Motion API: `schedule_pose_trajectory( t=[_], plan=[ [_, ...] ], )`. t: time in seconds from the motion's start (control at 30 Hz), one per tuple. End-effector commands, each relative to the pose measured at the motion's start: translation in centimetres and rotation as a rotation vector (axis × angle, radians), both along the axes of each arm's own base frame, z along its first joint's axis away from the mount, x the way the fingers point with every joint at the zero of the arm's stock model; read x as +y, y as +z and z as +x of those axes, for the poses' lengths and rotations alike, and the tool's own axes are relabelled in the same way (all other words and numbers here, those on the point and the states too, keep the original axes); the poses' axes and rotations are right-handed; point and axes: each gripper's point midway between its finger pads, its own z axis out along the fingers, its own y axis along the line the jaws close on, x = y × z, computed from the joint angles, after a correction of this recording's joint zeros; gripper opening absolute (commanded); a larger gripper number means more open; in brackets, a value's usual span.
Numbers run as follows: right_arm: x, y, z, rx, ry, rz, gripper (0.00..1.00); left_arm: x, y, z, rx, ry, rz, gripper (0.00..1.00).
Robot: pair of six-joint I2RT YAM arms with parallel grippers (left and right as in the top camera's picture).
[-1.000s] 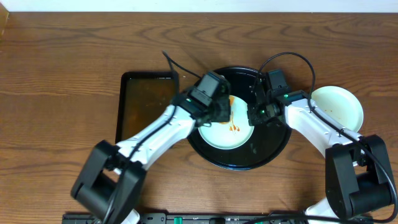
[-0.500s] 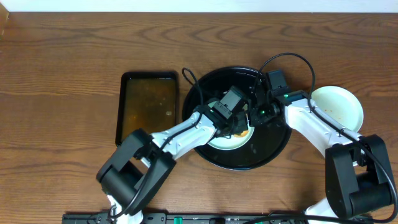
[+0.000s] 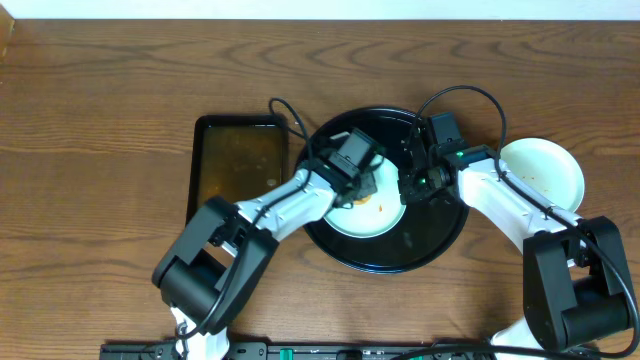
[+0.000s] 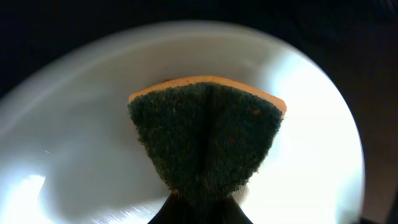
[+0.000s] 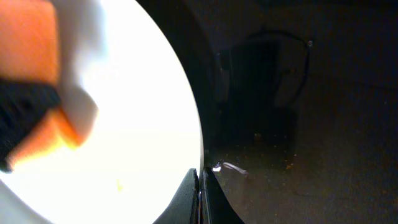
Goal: Clean dirty plates on tray and stack at the side
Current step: 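Scrub the tilted mint plate with the sponge in the left gripper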
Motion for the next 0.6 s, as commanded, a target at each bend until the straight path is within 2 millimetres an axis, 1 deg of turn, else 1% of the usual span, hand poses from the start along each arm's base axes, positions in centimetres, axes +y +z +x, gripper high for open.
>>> schedule_pose_trajectory(
  t=[0.0, 0.03, 0.07, 0.1, 0.13, 0.2, 0.27, 0.33, 0.47, 0.57],
  plan=[
    [0.1, -0.2, -0.1, 0.01, -0.003, -0.008, 0.01, 1.4, 0.3, 0.4, -0.034, -0.115, 0.042, 0.07],
    [0.1, -0.2, -0.2, 0.011, -0.003, -0.008, 0.01, 1.2, 0.8, 0.5, -0.046, -0.138, 0.034, 0.07],
    [0.1, -0.2, -0.2, 0.011, -0.003, -0.008, 0.01, 0.2, 2.0, 0.3, -0.078, -0.216, 0.003, 0.07],
    [0.1, -0.2, -0.2, 0.012, -0.003, -0.008, 0.01, -1.1, 3.3, -0.3, -0.109, -0.316, -0.031, 0.07],
    [0.1, -0.2, -0.2, 0.012, -0.004, -0.008, 0.01, -1.9, 3.9, -0.8, -0.125, -0.372, -0.047, 0.07],
    [0.1, -0.2, -0.2, 0.01, -0.003, -0.008, 0.01, -3.3, 4.2, -2.1, -0.122, -0.438, -0.069, 0.07],
    [0.1, -0.2, -0.2, 0.012, -0.004, -0.009, 0.01, -4.4, 3.8, -3.5, -0.101, -0.459, -0.077, 0.07],
    [0.1, -0.2, -0.3, 0.016, -0.004, -0.01, 0.01, -5.4, 3.4, -4.3, -0.054, -0.396, -0.109, 0.07],
    [0.1, -0.2, -0.3, 0.018, -0.004, -0.011, 0.01, -5.6, 2.0, -4.7, 0.033, -0.247, -0.135, 0.07],
    [0.1, -0.2, -0.3, 0.018, -0.004, -0.01, 0.01, -5.7, 1.2, -4.6, 0.062, -0.186, -0.151, 0.07]
  ],
)
